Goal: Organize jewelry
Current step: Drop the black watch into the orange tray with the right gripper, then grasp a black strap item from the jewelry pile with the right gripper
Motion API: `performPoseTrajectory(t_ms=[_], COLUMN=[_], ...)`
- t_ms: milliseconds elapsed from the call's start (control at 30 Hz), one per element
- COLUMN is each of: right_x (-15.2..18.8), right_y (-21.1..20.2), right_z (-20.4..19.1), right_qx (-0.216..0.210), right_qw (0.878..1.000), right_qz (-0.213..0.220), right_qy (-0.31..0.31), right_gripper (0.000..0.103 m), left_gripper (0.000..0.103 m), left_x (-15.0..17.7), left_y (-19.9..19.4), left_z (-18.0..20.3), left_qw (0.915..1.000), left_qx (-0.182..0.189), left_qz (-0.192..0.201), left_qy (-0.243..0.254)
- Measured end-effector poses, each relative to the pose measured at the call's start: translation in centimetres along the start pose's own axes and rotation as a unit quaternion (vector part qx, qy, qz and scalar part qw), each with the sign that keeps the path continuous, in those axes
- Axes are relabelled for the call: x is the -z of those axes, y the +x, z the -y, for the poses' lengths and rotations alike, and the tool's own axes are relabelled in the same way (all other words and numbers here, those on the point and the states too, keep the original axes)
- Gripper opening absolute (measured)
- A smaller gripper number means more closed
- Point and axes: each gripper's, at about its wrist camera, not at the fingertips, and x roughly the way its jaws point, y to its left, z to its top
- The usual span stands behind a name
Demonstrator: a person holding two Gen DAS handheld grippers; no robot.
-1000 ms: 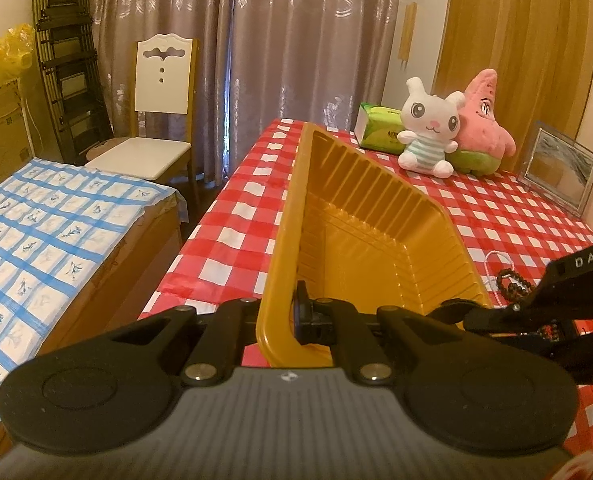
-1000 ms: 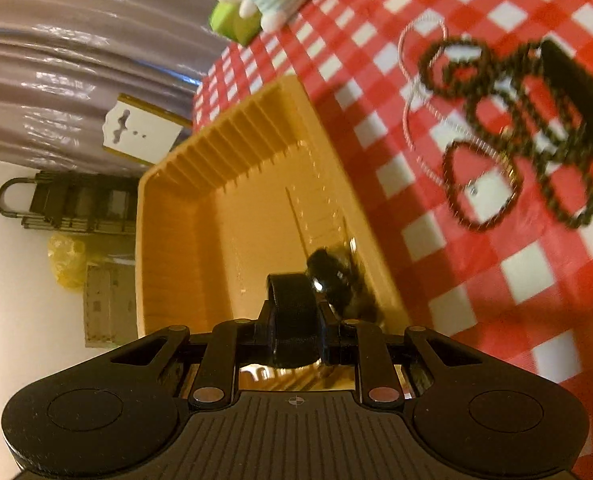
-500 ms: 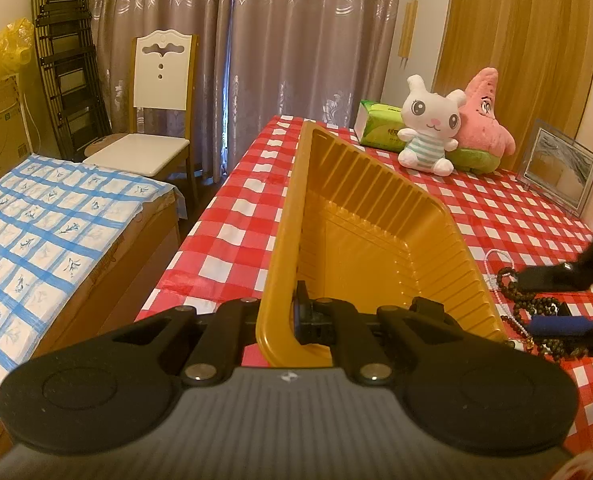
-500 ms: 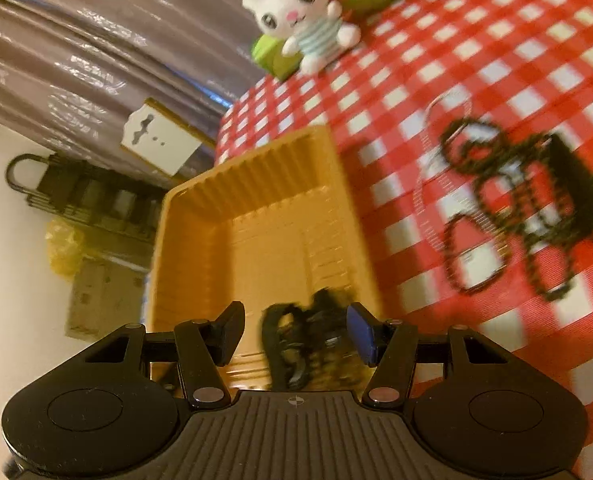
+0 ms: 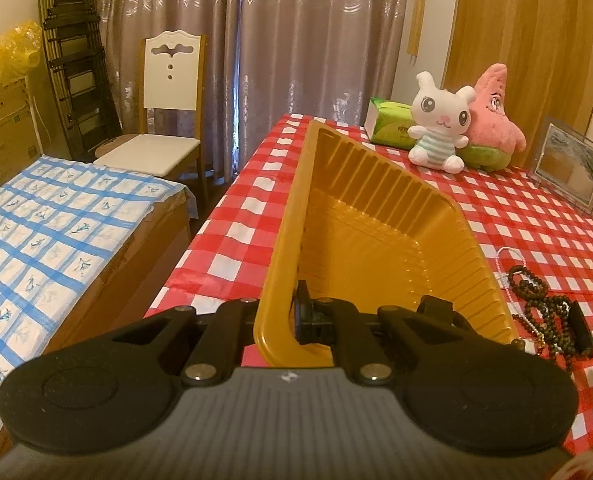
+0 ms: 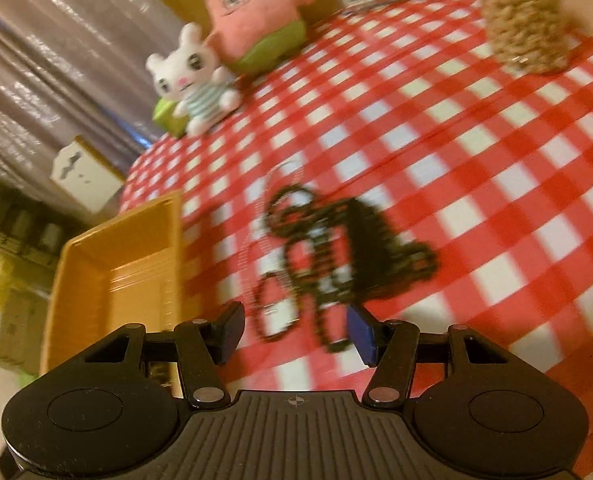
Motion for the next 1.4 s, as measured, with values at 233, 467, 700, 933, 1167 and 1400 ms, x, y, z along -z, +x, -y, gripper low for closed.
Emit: performPoseTrajectory(t_ms=[233, 467, 700, 933, 1167, 1400], right_x=[-0.4, 0.0, -0.2, 0.1, -0.6, -1.1], right_y=[-0.3, 1.1, 1.6, 2.2, 3.7, 4.8], right_z=[1.1, 1.5, 1.0, -0.4, -0.3, -0.4], right_qx=[0.055, 0.080, 0.057, 0.024, 0.033, 0.039], right_qw=[0.994, 0.975, 0.955, 0.951, 0.960, 0.966], right_qz=[0.003, -0.005, -0.005, -0.033, -0.037, -0.029], right_qy=[-0.097, -0.206, -0.291, -0.306, -0.275, -0.253], right_gripper=[0.057, 0.057, 0.046, 0.032, 0.032, 0.032], left_gripper=[0.007, 0.009, 0.010, 0.010, 0.011, 0.011], left_x=[0.0, -0.1, -0.2, -0.4, -0.5, -0.5], left_y=[0.0, 0.2, 0.4, 0.4, 0.4, 0.3], left_z=[0.6, 1.1, 1.6, 1.9, 2.1, 2.2], left_qw=[0.9998, 0.9992, 0.9985, 0.9980, 0.9976, 0.9974], left_qx=[-0.017, -0.037, -0.054, -0.062, -0.068, -0.071], left_qz=[0.003, 0.003, 0.004, 0.006, 0.006, 0.007], left_qy=[0.006, 0.016, 0.013, 0.009, 0.007, 0.007])
